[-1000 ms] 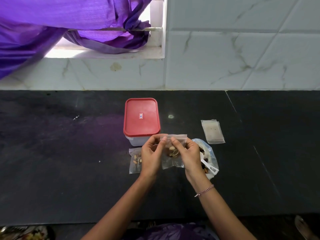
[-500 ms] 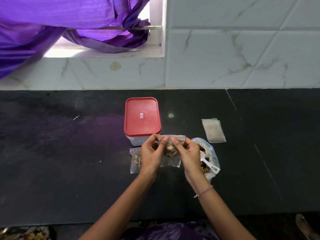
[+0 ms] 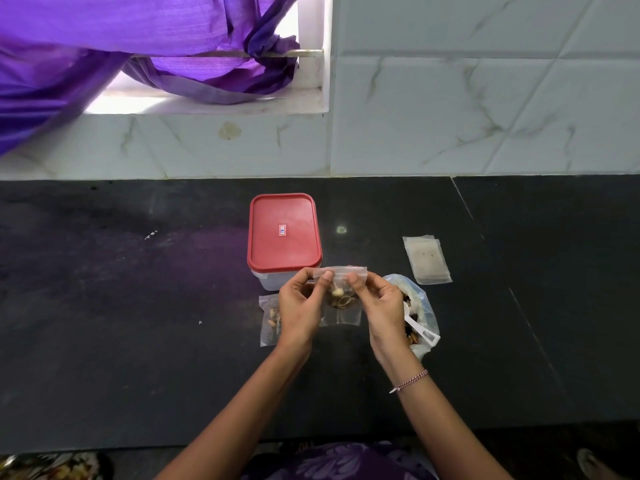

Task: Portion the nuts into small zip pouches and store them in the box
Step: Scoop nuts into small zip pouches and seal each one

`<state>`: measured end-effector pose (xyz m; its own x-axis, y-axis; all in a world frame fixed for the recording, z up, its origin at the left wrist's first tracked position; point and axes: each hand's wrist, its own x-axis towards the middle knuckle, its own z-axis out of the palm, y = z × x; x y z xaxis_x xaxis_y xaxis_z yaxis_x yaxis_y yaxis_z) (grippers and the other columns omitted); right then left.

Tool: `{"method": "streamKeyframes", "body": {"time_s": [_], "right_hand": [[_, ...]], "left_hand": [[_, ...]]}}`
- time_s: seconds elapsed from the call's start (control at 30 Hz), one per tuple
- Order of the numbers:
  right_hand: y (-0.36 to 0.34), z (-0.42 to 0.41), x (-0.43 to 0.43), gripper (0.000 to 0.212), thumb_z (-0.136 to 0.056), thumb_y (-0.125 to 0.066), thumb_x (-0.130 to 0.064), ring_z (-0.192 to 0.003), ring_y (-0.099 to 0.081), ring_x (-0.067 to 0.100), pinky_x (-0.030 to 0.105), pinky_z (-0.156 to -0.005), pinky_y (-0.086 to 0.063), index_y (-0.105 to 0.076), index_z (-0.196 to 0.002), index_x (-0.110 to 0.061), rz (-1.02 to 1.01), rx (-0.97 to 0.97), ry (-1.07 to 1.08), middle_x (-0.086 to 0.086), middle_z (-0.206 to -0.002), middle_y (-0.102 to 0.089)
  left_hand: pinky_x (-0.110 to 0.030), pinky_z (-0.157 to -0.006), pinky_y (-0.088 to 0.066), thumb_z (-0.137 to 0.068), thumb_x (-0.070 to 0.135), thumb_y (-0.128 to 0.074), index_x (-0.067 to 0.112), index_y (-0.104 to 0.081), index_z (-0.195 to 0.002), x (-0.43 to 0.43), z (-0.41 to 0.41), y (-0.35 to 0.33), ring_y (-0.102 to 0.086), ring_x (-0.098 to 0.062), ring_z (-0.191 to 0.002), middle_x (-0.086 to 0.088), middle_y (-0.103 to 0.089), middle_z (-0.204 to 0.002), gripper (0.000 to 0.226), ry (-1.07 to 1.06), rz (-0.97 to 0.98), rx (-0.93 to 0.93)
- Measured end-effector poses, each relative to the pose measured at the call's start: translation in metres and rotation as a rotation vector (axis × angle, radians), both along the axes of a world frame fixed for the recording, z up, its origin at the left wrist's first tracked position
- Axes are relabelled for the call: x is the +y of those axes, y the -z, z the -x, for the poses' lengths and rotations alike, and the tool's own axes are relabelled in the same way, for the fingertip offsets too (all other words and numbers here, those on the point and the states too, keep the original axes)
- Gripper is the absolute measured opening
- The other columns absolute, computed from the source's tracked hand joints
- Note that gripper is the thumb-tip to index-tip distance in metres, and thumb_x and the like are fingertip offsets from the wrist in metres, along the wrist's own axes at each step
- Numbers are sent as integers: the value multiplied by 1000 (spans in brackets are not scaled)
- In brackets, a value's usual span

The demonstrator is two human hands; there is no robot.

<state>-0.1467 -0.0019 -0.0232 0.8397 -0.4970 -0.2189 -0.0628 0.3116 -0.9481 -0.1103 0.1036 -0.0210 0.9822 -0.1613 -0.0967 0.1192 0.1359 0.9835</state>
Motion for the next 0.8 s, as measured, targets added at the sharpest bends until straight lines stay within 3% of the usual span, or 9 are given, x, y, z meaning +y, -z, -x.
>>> {"method": "streamKeyframes", "body": {"time_s": [0.17, 0.3, 0.37, 0.47, 0.57, 0.73, 0.8], "right_hand": [[2, -3, 1, 5, -84, -69, -20, -83, -68, 16, 23, -69, -54, -69, -84, -15, 20, 15, 61, 4, -83, -71], [5, -5, 1, 13, -84, -68, -21, -76, -68, 15, 24, -67, -55, -69, -86, -8, -38, 22, 68, 6, -79, -71], [7, -5, 2, 22, -81, -69, -26, -78, -69, 15, 23, -66, -55, -69, -89, -5, -44, 28, 43, 7, -80, -72], [8, -5, 4, 31, -72, -69, -34, -86, -68, 17, 28, -75, -55, -69, -91, -10, -72, -3, 6, 3, -84, -73], [9, -5, 3, 27, -72, -67, -31, -89, -68, 16, 29, -79, -56, -68, -93, -13, -143, -46, 8, -1, -86, -73], [12, -7, 1, 10, -85, -68, -22, -76, -64, 12, 24, -68, -52, -67, -79, -14, 50, -19, 56, 0, -74, -68], [15, -10, 2, 13, -85, -68, -25, -78, -65, 16, 29, -70, -55, -66, -78, -14, 53, 13, 82, 4, -77, -68]], "left_hand": [[-28, -71, -58, -91, 16, -62, 13, -71, -96, 2, 3, 1, -71, -16, -82, -5, -74, -87, 10, 19, 6, -1], [-35, -79, -56, -92, 19, -60, 12, -72, -97, 2, 4, 3, -69, -19, -87, -12, -73, -91, 15, 1, 22, -2], [-37, -81, -55, -94, 15, -59, 13, -72, -94, 3, 2, 6, -68, -18, -86, -11, -73, -88, 14, -33, -6, 0], [-29, -76, -56, -95, 12, -58, 19, -72, -88, 3, 0, 6, -67, -11, -81, 0, -73, -81, 17, -84, -18, 5], [-36, -78, -55, -95, 13, -59, 19, -72, -87, 6, -2, 6, -66, -17, -84, -3, -72, -84, 17, -109, -14, 12], [-40, -77, -54, -96, 15, -58, 13, -72, -89, 10, -2, 11, -65, -18, -81, -9, -71, -84, 16, -86, -37, -1], [-30, -73, -54, -96, 14, -57, 11, -72, -94, 11, -1, 11, -66, -13, -80, -6, -72, -84, 15, -68, -16, 6]]}}
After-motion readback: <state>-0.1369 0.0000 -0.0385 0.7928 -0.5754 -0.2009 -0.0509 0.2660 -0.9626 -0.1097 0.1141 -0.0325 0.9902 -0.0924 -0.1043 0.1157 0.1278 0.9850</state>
